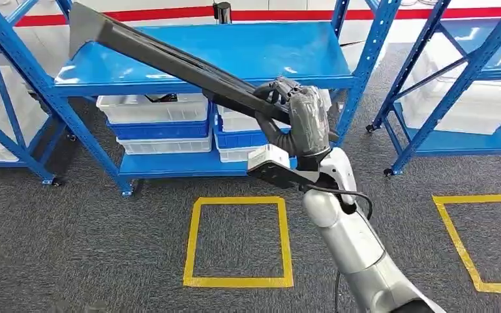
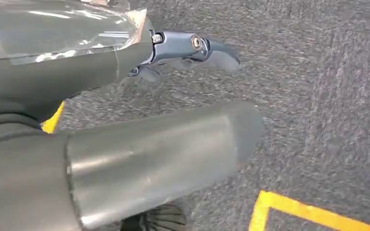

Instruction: Take the parts from the cabinet and place them on the table.

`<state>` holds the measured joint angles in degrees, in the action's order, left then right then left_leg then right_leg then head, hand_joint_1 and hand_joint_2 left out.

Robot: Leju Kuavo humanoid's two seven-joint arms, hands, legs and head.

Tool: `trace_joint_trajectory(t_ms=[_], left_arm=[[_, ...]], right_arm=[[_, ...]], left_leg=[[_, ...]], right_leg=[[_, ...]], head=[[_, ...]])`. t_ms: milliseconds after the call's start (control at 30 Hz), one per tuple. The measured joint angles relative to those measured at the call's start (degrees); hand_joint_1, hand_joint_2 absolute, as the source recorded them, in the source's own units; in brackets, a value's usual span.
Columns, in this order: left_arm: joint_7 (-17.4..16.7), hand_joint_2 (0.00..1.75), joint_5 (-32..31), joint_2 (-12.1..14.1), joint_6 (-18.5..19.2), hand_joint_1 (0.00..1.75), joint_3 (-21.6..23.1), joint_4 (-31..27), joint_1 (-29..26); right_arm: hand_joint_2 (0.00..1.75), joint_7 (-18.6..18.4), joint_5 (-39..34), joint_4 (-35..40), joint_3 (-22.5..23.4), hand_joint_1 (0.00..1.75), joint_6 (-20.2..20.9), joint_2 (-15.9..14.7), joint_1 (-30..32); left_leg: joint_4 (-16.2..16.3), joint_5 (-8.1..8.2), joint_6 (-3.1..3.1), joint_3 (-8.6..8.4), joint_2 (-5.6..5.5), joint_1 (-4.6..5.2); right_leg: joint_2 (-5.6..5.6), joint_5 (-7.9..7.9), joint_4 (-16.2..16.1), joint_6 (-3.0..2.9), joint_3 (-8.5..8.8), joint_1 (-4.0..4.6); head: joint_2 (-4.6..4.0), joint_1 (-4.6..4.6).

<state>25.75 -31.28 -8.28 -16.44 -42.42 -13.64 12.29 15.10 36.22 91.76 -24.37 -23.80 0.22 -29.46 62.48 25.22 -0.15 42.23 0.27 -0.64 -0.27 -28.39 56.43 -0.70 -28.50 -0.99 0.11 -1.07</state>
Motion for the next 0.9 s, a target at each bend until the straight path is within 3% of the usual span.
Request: trace_joint_trajectory(t_ms=[67, 100, 133, 167, 233, 267, 300, 333, 400, 433, 467, 500, 533, 567, 600, 633, 667, 700, 733, 767, 800, 833, 900], left_arm=[[-0.07, 0.00, -0.09, -0.02, -0.02, 0.00, 0.02, 0.00, 0.06], [-0.15, 0.00, -0.11, 0.00, -0.02, 0.00, 0.02, 0.00, 0.05], [-0.28, 0.00, -0.17, 0.00, -0.09, 0.00, 0.02, 0.00, 0.06], [-0.33, 0.00, -0.17, -0.02, -0.15, 0.00, 0.04, 0.00, 0.11], [-0.44, 0.00, -0.20, 0.00, -0.26, 0.00, 0.07, -0.02, 0.39], [-0.46, 0.00, -0.20, 0.00, -0.28, 0.00, 0.07, -0.02, 0.68], [-0.48, 0.00, -0.20, 0.00, -0.31, 0.00, 0.07, -0.02, 0.82], [-0.48, 0.00, -0.20, 0.00, -0.33, 0.00, 0.07, -0.02, 0.86], [-0.50, 0.00, -0.15, 0.00, -0.37, 0.00, 0.07, -0.02, 0.82], [-0.57, 0.00, -0.06, -0.11, -0.37, 0.00, 0.07, 0.00, 0.79], [-0.57, 0.00, -0.07, -0.13, -0.37, 0.00, 0.07, 0.00, 0.82], [-0.57, 0.00, 0.02, -0.09, -0.37, 0.00, 0.07, 0.00, 0.90], [-0.53, 0.00, 0.02, -0.04, -0.31, 0.00, 0.04, 0.00, 0.90], [-0.46, 0.00, 0.02, -0.04, -0.26, 0.00, 0.07, 0.00, 0.89], [-0.44, 0.00, 0.00, -0.07, -0.20, 0.00, 0.04, 0.00, 0.82], [-0.39, 0.00, 0.00, -0.07, -0.20, 0.00, 0.04, 0.00, 0.78], [-0.39, 0.00, -0.02, -0.07, -0.22, 0.00, 0.07, 0.00, 0.78], [-0.39, 0.00, -0.09, -0.07, -0.22, 0.00, 0.07, 0.00, 0.79], [-0.41, 0.00, -0.17, -0.07, -0.22, 0.00, 0.07, 0.00, 0.79], [-0.39, 0.00, -0.17, -0.04, -0.22, 0.00, 0.07, 0.00, 0.80], [-0.37, 0.00, -0.17, -0.04, -0.24, 0.00, 0.09, 0.00, 0.82], [-0.26, 0.00, -0.28, -0.04, -0.24, 0.00, 0.13, 0.00, 0.81], [0.00, 0.00, -0.44, -0.04, -0.33, 0.00, 0.20, 0.00, 0.77]], right_arm=[[1.75, -0.02, 0.30, 0.15, 0.02, 1.75, 0.13, 0.02, 0.12], [1.75, -0.09, 0.42, 0.17, 0.04, 1.75, 0.26, 0.00, 0.32], [1.75, -0.17, 0.52, 0.28, 0.13, 1.75, 0.39, 0.00, 0.58], [1.75, -0.15, 0.63, 0.35, 0.17, 1.75, 0.42, 0.00, 0.77], [1.75, -0.18, 0.68, 0.81, 0.44, 1.75, 0.50, 0.02, 0.92], [1.75, -0.18, 0.70, 1.12, 0.59, 1.75, 0.52, 0.02, 0.94], [1.75, -0.18, 0.72, 1.38, 0.81, 1.75, 0.55, 0.02, 0.85], [1.75, -0.18, 0.77, 1.49, 0.87, 1.75, 0.59, 0.11, 0.84], [1.75, -0.18, 0.76, 1.57, 0.96, 1.75, 0.66, 0.20, 0.99], [1.75, -0.20, 0.76, 1.57, 1.05, 1.75, 0.68, 0.15, 1.19], [1.75, -0.18, 0.72, 1.59, 1.20, 1.75, 0.68, 0.11, 1.30], [1.75, -0.18, 0.77, 1.59, 1.20, 1.75, 0.72, 0.11, 1.25], [1.75, -0.15, 0.72, 1.62, 1.24, 1.75, 0.76, 0.11, 1.33], [1.75, -0.09, 0.68, 1.62, 1.31, 1.75, 0.79, 0.07, 1.52], [1.75, -0.05, 0.61, 1.62, 1.33, 1.75, 0.81, 0.04, 1.76], [1.75, -0.04, 0.57, 1.62, 1.37, 1.75, 0.81, 0.00, 1.96], [1.75, -0.02, 0.57, 1.62, 1.38, 1.75, 0.81, -0.02, 2.01], [1.75, 0.00, 0.57, 1.62, 1.40, 1.75, 0.81, -0.02, 2.00], [1.75, 0.02, 0.57, 1.68, 1.42, 1.75, 0.81, -0.02, 2.00], [1.75, 0.02, 0.57, 1.73, 1.44, 1.75, 0.81, -0.02, 1.99], [1.75, 0.06, 0.57, 1.79, 1.42, 1.75, 0.81, 0.04, 1.90], [1.75, 0.09, 0.55, 1.94, 1.49, 1.75, 0.81, 0.02, 2.08], [1.75, 0.09, 0.46, 2.05, 1.75, 1.75, 0.81, -0.02, 2.23]], left_leg=[[8.76, 5.38, -0.57, 1.84, -0.13, -0.18], [12.32, 5.87, -0.76, 2.15, -0.13, -0.24], [13.17, 4.78, -0.78, 1.38, -0.13, -0.31], [11.77, 3.07, -0.67, -0.39, -0.13, -0.39], [3.49, 0.79, -0.09, -7.06, -0.23, -0.43], [-1.50, 2.52, 0.33, -10.47, -0.58, -0.39], [-4.57, 3.36, 0.57, -12.19, -0.68, -0.09], [-4.48, 3.10, 0.74, -11.82, -0.63, 0.14], [-4.74, 2.30, 1.68, -11.33, -0.65, 0.62], [-5.73, 1.30, 2.28, -11.00, -0.37, 0.27], [-5.90, 0.49, 2.58, -10.66, -0.09, 0.25], [-5.92, -0.15, 3.21, -9.82, -0.04, 0.25], [-5.92, -0.83, 3.37, -8.96, -0.02, 0.34], [-5.88, -1.49, 3.45, -8.03, 0.04, 0.37], [-5.86, -2.16, 3.41, -7.15, 0.07, 0.38], [-5.85, -2.86, 3.32, -6.26, 0.15, 0.38], [-5.83, -3.51, 3.19, -5.37, 0.18, 0.36], [-5.79, -4.18, 3.00, -4.54, 0.19, 0.35], [-5.73, -4.83, 2.71, -3.70, 0.19, 0.32], [-5.56, -5.31, 2.39, -3.27, 0.17, 0.37], [-5.35, -5.80, 2.01, -2.52, 0.19, 0.66], [-5.64, -6.47, 1.65, -2.41, 0.24, 0.63], [-6.11, -7.38, 0.94, -2.46, 0.26, 0.40]], right_leg=[[0.00, 1.30, 0.11, 0.01, -1.59, 0.13], [0.01, 1.98, 0.23, 0.09, -2.47, 0.20], [0.01, 2.50, 0.37, 0.23, -3.33, 0.23], [0.01, 2.98, 0.59, 0.38, -4.11, 0.24], [0.07, 3.68, 1.12, 0.91, -5.46, 0.24], [0.04, 3.98, 1.33, 1.06, -5.81, 0.27], [-0.04, 4.43, 1.37, 1.63, -6.19, 0.60], [-0.11, 5.11, 1.04, 2.10, -6.40, 0.45], [-0.11, 6.04, 0.77, 2.93, -6.67, 0.19], [-0.03, 6.08, 0.91, 3.40, -6.94, 0.71], [0.05, 4.24, 2.17, 3.11, -7.82, 0.36], [0.09, 1.20, 5.25, 2.36, -9.25, 0.44], [0.11, -1.82, 9.84, 1.89, -10.60, 0.40], [0.12, -4.24, 14.73, 1.76, -11.95, 0.35], [0.12, -5.36, 18.31, 2.07, -12.63, 0.33], [0.12, -5.07, 19.61, 2.71, -12.23, 0.26], [0.12, -3.80, 18.48, 3.48, -10.71, 0.24], [0.11, -2.11, 15.32, 4.19, -8.25, 0.21], [0.09, -0.64, 10.22, 4.64, -4.59, 0.10], [0.09, -0.66, 5.60, 4.52, -1.39, -0.05], [0.14, -2.05, 0.49, 3.96, 1.87, 0.29], [0.38, -2.36, -0.07, 3.19, 1.44, 0.60], [0.41, -1.96, -0.04, 2.50, 0.58, 0.90]], head=[[0.00, 0.00], [0.00, 0.00], [0.00, 0.00], [0.00, 0.02], [0.00, 0.02], [0.00, 0.05], [0.00, -0.13], [0.00, -0.15], [0.00, -0.19], [0.00, -0.20], [0.00, -0.15], [0.00, -0.33], [0.00, -0.28], [0.00, -0.26], [0.00, -0.31], [0.00, -0.26], [0.00, -0.31], [0.00, -0.26], [0.00, -0.28], [0.00, -0.28], [0.00, -0.37], [0.00, -0.15], [0.00, -0.22]])
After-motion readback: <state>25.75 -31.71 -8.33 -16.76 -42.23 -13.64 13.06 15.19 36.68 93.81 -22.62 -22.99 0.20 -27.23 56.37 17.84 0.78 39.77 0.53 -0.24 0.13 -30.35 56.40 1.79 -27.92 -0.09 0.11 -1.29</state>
